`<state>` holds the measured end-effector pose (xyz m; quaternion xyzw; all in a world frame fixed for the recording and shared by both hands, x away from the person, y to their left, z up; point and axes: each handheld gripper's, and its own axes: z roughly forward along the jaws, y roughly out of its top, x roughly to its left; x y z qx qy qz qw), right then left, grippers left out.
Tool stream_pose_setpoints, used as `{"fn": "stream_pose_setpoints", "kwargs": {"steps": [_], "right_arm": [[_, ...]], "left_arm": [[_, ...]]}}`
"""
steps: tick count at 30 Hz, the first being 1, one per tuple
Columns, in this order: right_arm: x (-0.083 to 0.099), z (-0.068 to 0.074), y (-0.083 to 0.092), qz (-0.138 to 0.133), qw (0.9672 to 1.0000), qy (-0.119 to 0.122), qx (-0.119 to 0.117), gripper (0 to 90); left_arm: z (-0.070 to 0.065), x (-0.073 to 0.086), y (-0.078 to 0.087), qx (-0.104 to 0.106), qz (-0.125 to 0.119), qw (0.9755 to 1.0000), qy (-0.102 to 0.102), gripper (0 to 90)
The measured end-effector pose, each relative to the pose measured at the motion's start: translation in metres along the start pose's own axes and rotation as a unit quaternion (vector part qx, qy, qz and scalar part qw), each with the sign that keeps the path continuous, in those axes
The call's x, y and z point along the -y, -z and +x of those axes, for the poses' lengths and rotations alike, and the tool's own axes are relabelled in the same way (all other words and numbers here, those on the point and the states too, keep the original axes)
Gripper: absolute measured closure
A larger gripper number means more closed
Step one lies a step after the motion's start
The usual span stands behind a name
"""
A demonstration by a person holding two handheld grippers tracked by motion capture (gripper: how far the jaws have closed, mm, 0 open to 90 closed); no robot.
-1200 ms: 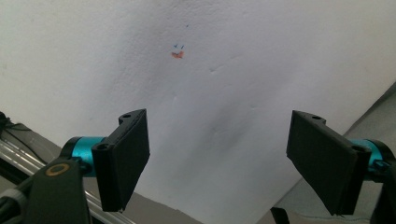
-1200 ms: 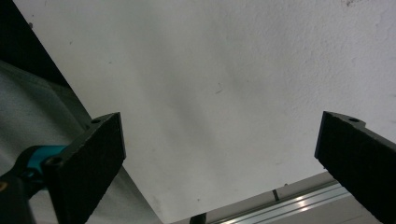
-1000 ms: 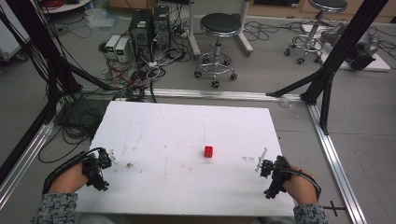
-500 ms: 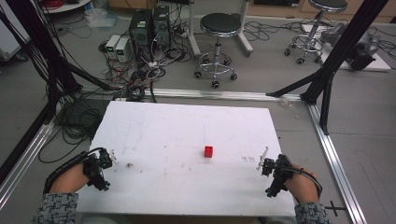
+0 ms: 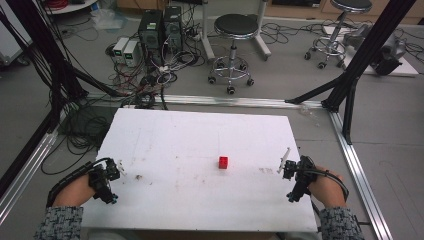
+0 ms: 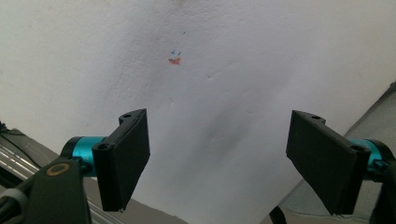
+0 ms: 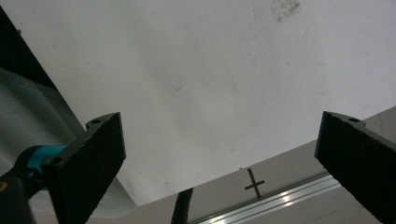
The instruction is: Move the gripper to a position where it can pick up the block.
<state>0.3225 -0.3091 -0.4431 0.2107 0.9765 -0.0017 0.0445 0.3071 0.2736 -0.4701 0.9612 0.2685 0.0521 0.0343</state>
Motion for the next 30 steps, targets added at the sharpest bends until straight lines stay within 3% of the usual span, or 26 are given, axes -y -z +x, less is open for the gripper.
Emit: {"fn": "stream_pose_setpoints", "kwargs": {"steps": [10,14,16,22,30], "right_arm": [[-0.020,-0.018,0.024,0.002,0.9997,0.020,0.017,1.0],[-0.033,-0.027,0.034,-0.008,0.9986,0.050,0.015,1.0],[-0.036,-0.028,0.036,-0.010,0.9984,0.054,0.017,1.0],[-0.063,-0.043,0.050,-0.016,0.9966,0.078,0.022,1.0],[-0.092,-0.052,0.064,-0.032,0.9942,0.099,0.026,1.0]], "left_arm": [[0.002,-0.003,0.001,-0.002,-0.003,1.0000,-0.001,21.8],[0.001,-0.006,0.000,0.003,-0.005,1.0000,-0.003,21.8],[0.001,-0.006,-0.001,0.004,-0.003,1.0000,-0.006,21.8],[0.001,-0.006,-0.002,0.002,-0.004,1.0000,-0.003,21.8],[0.001,-0.007,-0.003,0.004,-0.003,1.0000,-0.004,21.8]]}}
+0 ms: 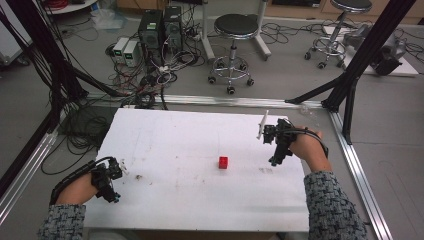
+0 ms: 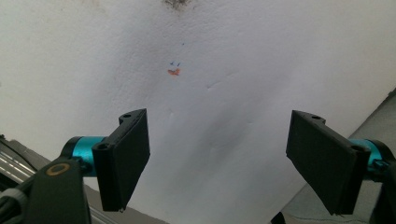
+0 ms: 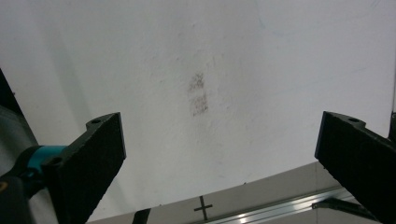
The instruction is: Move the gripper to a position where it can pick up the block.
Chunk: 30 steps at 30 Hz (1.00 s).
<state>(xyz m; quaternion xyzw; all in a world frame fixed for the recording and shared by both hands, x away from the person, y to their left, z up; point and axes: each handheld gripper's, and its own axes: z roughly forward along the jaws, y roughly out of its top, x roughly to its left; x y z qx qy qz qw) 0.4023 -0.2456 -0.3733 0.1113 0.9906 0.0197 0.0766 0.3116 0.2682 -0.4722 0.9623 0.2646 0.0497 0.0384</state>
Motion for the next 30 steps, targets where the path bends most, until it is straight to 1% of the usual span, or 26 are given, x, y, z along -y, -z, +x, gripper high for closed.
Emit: {"fn": "stream_pose_setpoints", "kwargs": {"steps": [1,2,3,4,5,6,8,9,10,12,14,15,16,19,20,22,24,25,26,28,30], "right_arm": [[-0.006,-0.001,0.001,0.001,1.0000,0.000,0.000,1.0],[-0.010,-0.003,0.001,-0.001,1.0000,0.007,-0.001,1.0],[-0.015,-0.004,0.001,-0.003,1.0000,0.007,-0.002,1.0],[-0.019,-0.005,0.000,-0.004,1.0000,0.008,-0.001,1.0],[-0.023,-0.006,-0.001,-0.005,0.9999,0.015,-0.002,1.0],[-0.026,-0.007,-0.002,-0.004,0.9999,0.016,-0.001,1.0],[-0.038,-0.009,-0.010,-0.001,0.9997,0.024,-0.005,1.0],[-0.038,-0.009,-0.010,-0.001,0.9997,0.024,-0.005,1.0],[-0.041,-0.011,-0.013,-0.001,0.9995,0.030,-0.008,1.0],[-0.047,-0.012,-0.018,0.006,0.9995,0.030,-0.008,1.0],[-0.054,-0.013,-0.025,0.007,0.9994,0.034,-0.007,1.0],[-0.057,-0.014,-0.027,0.007,0.9993,0.034,-0.010,1.0],[-0.063,-0.014,-0.032,0.000,0.9994,0.030,-0.014,1.0],[-0.068,-0.014,-0.037,-0.003,0.9995,0.029,-0.015,1.0],[-0.073,-0.014,-0.043,-0.006,0.9992,0.037,-0.014,1.0],[-0.075,-0.013,-0.045,-0.008,0.9993,0.032,-0.017,1.0],[-0.083,-0.011,-0.056,-0.011,0.9988,0.039,-0.027,1.0],[-0.083,-0.011,-0.056,-0.011,0.9988,0.039,-0.027,1.0],[-0.088,-0.011,-0.064,-0.014,0.9983,0.044,-0.034,1.0],[-0.090,-0.010,-0.067,-0.014,0.9982,0.044,-0.038,1.0],[-0.095,-0.010,-0.076,-0.014,0.9980,0.047,-0.040,1.0]], "left_arm": [[0.000,0.000,0.000,0.001,0.000,1.0000,0.000,21.8],[0.000,0.000,0.000,0.002,-0.001,1.0000,0.000,21.8],[-0.001,0.000,0.000,0.003,-0.003,1.0000,0.001,21.8],[0.000,0.000,0.000,0.003,-0.001,1.0000,-0.003,21.8],[0.000,0.000,0.000,0.003,-0.001,1.0000,-0.002,21.8],[0.000,0.000,0.001,0.001,-0.002,1.0000,0.000,21.8],[0.001,0.001,0.001,0.003,-0.001,1.0000,-0.002,21.8],[0.001,0.002,0.001,0.002,-0.002,1.0000,0.000,21.8],[0.001,0.002,0.001,0.001,-0.002,1.0000,0.000,21.8],[0.001,0.002,0.001,0.003,-0.002,1.0000,0.000,21.8],[0.001,0.002,0.001,0.003,-0.003,1.0000,0.001,21.8],[0.001,0.002,0.001,0.003,-0.004,1.0000,0.001,21.8],[0.001,0.002,0.000,0.004,-0.003,1.0000,0.000,21.8],[0.001,0.001,0.000,0.005,-0.002,1.0000,0.000,21.8],[0.000,0.001,0.000,0.006,-0.003,1.0000,0.001,21.8],[0.000,0.001,0.000,0.004,-0.004,1.0000,0.000,21.8],[0.000,0.002,0.001,0.005,-0.004,1.0000,0.000,21.8],[0.000,0.002,0.001,0.006,-0.004,1.0000,0.001,21.8],[0.000,0.002,0.001,0.006,-0.003,1.0000,0.001,21.8],[0.000,0.002,0.001,0.006,-0.004,1.0000,0.000,21.8],[0.000,0.002,0.002,0.004,-0.006,1.0000,0.002,21.8]]}}
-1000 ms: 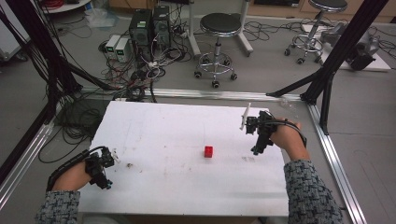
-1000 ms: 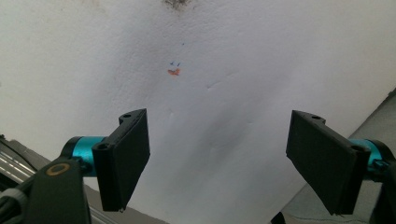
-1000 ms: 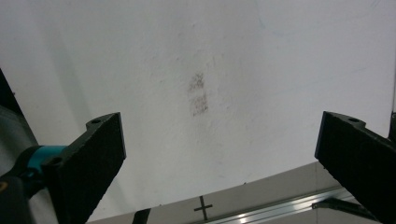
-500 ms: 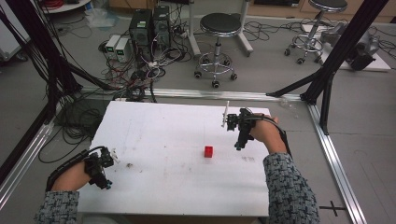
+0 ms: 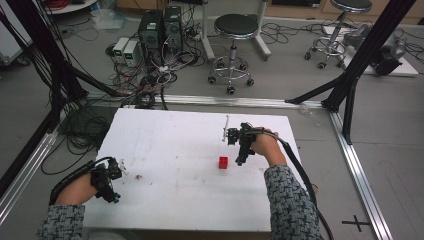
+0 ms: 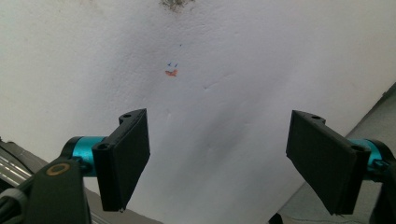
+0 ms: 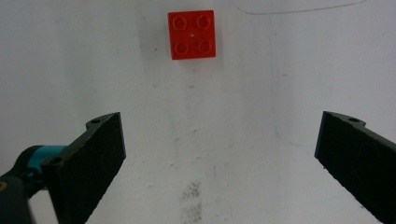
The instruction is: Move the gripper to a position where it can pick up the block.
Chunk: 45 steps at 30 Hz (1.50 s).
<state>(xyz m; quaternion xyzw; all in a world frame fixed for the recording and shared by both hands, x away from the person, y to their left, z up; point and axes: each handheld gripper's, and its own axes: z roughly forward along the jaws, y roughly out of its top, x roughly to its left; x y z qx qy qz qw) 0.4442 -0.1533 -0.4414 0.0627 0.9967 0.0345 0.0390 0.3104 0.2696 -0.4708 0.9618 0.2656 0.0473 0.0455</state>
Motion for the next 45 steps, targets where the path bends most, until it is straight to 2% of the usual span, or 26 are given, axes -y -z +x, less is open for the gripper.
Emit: {"fn": "stream_pose_setpoints", "kwargs": {"steps": [10,16,22,28,30,31,34,35,36,41,45], "right_arm": [[-0.020,0.000,-0.028,-0.003,0.9998,0.003,-0.019,1.0],[-0.029,0.001,-0.042,-0.003,0.9997,0.017,-0.019,1.0],[-0.038,0.004,-0.058,0.011,0.9992,0.027,-0.026,1.0],[-0.042,0.005,-0.066,0.012,0.9989,0.031,-0.034,1.0],[-0.043,0.005,-0.069,0.012,0.9985,0.042,-0.033,1.0],[-0.044,0.007,-0.071,0.017,0.9987,0.031,-0.036,1.0],[-0.045,0.007,-0.074,0.016,0.9987,0.033,-0.036,1.0],[-0.046,0.007,-0.076,0.011,0.9983,0.043,-0.037,1.0],[-0.046,0.009,-0.078,0.019,0.9983,0.037,-0.041,1.0],[-0.047,0.010,-0.081,0.024,0.9981,0.040,-0.040,1.0],[-0.047,0.011,-0.082,0.031,0.9980,0.032,-0.045,1.0]], "left_arm": [[0.001,0.001,0.001,0.003,0.000,1.0000,0.000,21.8],[0.001,0.001,0.000,0.002,-0.001,1.0000,0.000,21.8],[0.001,0.001,0.000,0.004,0.000,1.0000,0.000,21.8],[0.001,0.001,0.000,0.004,-0.003,1.0000,0.000,21.8],[0.001,0.001,0.000,0.002,-0.002,1.0000,-0.001,21.9],[0.001,0.001,0.000,0.003,-0.002,1.0000,-0.001,21.9],[0.000,0.000,0.000,0.003,-0.002,1.0000,-0.001,21.9],[0.000,0.000,0.000,0.004,-0.003,1.0000,-0.002,21.9],[0.000,0.000,0.000,0.004,-0.003,1.0000,-0.001,21.9],[0.000,0.000,0.000,0.004,-0.004,1.0000,-0.003,21.9],[0.000,0.000,0.000,0.004,-0.004,1.0000,-0.003,21.9]]}}
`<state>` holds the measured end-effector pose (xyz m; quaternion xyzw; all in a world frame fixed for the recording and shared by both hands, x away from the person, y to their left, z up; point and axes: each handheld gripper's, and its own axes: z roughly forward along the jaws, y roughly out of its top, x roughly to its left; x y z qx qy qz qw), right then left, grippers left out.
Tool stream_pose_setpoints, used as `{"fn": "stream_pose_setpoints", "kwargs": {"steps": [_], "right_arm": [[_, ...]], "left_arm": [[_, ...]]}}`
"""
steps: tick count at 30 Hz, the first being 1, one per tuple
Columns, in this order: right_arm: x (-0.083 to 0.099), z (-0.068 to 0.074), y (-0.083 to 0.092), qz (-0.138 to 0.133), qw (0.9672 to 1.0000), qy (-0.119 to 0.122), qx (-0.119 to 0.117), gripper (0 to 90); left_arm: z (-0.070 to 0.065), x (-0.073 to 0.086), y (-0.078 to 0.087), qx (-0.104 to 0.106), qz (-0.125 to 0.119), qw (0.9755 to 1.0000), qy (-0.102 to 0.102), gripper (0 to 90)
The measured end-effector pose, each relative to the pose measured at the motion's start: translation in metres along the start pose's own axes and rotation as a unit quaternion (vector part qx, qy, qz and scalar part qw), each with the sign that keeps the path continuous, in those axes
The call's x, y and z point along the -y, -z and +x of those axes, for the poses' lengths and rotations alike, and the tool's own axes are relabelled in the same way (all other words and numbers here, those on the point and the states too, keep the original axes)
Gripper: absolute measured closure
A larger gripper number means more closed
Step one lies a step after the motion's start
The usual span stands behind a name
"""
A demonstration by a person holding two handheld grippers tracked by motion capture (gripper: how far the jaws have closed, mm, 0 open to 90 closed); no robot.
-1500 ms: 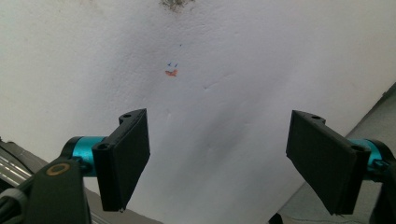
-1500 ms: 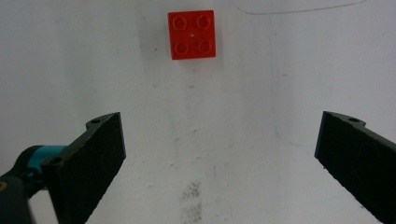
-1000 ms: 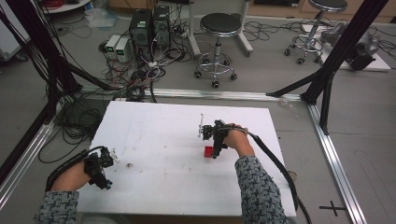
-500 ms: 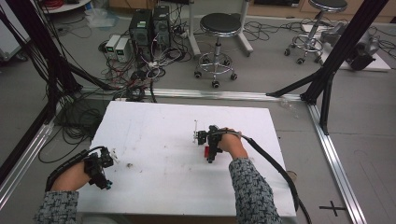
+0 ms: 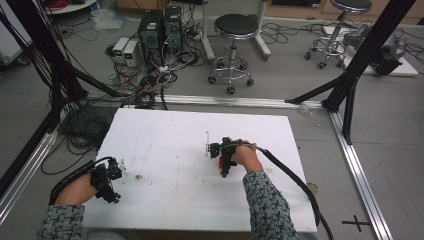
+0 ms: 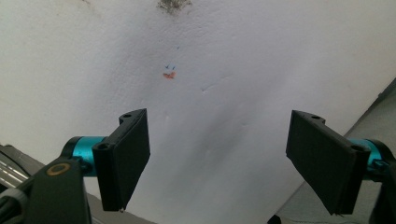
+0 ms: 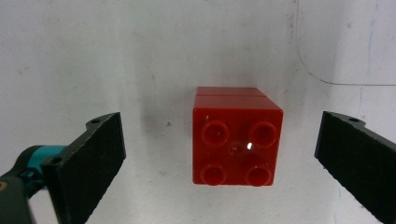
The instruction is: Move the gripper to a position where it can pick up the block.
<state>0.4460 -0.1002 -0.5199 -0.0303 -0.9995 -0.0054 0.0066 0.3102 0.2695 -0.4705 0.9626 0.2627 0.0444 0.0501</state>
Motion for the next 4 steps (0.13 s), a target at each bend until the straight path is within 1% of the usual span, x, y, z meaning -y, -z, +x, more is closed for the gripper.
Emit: {"fn": "stream_pose_setpoints", "kwargs": {"steps": [2,4], "right_arm": [[0.0002,-0.0017,0.0004,-0.006,0.9999,0.009,0.004,1.0],[0.0008,-0.0019,0.0015,-0.008,0.9999,0.008,0.001,1.0]], "left_arm": [[0.0001,0.0002,0.0005,0.000,0.001,1.0000,0.001,21.9],[0.0001,0.0004,0.0005,0.000,0.000,1.0000,0.002,21.9]]}}
